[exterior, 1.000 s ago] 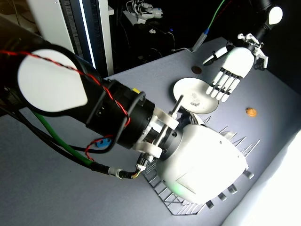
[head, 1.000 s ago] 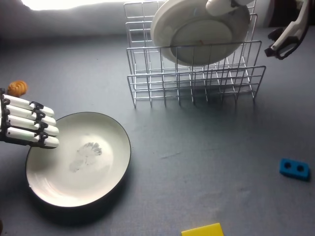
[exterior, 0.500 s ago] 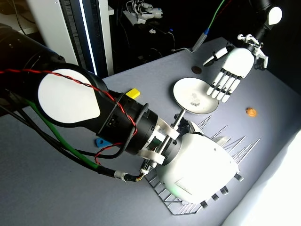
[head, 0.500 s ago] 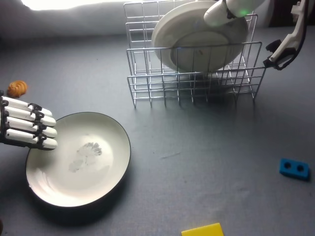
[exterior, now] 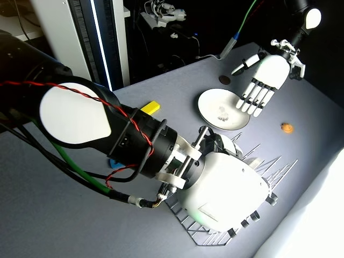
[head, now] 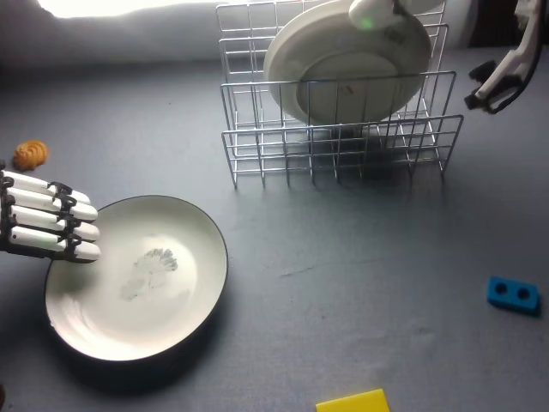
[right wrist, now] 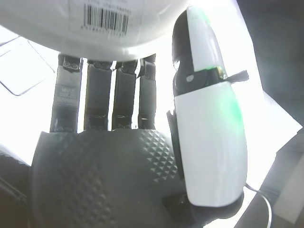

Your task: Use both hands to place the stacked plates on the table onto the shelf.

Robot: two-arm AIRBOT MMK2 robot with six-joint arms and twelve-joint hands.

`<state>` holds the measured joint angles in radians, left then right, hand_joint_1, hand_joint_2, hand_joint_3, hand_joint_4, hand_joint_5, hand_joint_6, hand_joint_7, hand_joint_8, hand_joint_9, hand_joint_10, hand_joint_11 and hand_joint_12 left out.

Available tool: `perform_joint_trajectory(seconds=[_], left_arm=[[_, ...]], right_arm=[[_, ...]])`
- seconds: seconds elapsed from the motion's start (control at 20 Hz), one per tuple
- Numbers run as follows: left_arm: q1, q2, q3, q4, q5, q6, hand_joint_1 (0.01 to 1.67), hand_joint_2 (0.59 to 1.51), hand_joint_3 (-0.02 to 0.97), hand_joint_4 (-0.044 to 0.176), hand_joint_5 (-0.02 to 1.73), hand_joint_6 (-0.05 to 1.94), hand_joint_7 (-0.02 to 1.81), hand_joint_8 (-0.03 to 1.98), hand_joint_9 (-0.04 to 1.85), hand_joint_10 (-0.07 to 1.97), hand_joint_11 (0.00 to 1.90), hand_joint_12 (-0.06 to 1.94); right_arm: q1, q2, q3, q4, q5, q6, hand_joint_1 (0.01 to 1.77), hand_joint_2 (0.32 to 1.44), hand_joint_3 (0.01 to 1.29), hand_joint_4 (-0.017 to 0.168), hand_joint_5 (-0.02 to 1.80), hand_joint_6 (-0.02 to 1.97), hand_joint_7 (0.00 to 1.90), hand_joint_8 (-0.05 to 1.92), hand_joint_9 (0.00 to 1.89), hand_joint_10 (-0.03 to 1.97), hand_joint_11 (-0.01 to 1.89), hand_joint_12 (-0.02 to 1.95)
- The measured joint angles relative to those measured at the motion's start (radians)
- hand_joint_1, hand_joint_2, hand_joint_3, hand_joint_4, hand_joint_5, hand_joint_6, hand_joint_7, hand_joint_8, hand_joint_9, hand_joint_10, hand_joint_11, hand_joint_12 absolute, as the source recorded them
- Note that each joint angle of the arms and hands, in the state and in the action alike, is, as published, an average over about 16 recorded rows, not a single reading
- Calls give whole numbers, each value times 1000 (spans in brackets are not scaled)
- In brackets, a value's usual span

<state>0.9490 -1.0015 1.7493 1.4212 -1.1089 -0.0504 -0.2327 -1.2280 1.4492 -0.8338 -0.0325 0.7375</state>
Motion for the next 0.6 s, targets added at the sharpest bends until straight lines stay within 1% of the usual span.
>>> perform_joint_trajectory(seconds=[0.1,0.3,0.45,0.6], left_arm=[[10,-2,-1,-3,3,-6,15,1093,14,-2,14,4,16,-5,-24,-32,17,2],[31,-6,-5,-5,10,-19,15,1092,14,-3,7,-3,13,-6,-25,-35,19,10],[47,-9,-8,-7,16,-28,15,1091,14,-4,2,-7,10,-8,-26,-38,21,16],[61,-12,-11,-9,22,-38,15,1091,14,-6,-1,-12,8,-8,-26,-40,23,22]], right_arm=[[19,9,-13,-29,6,-14,1126,1018,15,-4,612,38,697,8,704,38,377,897],[66,27,-59,-125,22,-48,1114,975,15,-4,438,30,473,14,469,20,225,628],[101,36,-115,-229,32,-87,1109,944,15,-3,292,23,300,14,291,13,116,430],[124,33,-182,-336,35,-141,1108,918,15,-3,151,17,148,13,135,10,30,242]])
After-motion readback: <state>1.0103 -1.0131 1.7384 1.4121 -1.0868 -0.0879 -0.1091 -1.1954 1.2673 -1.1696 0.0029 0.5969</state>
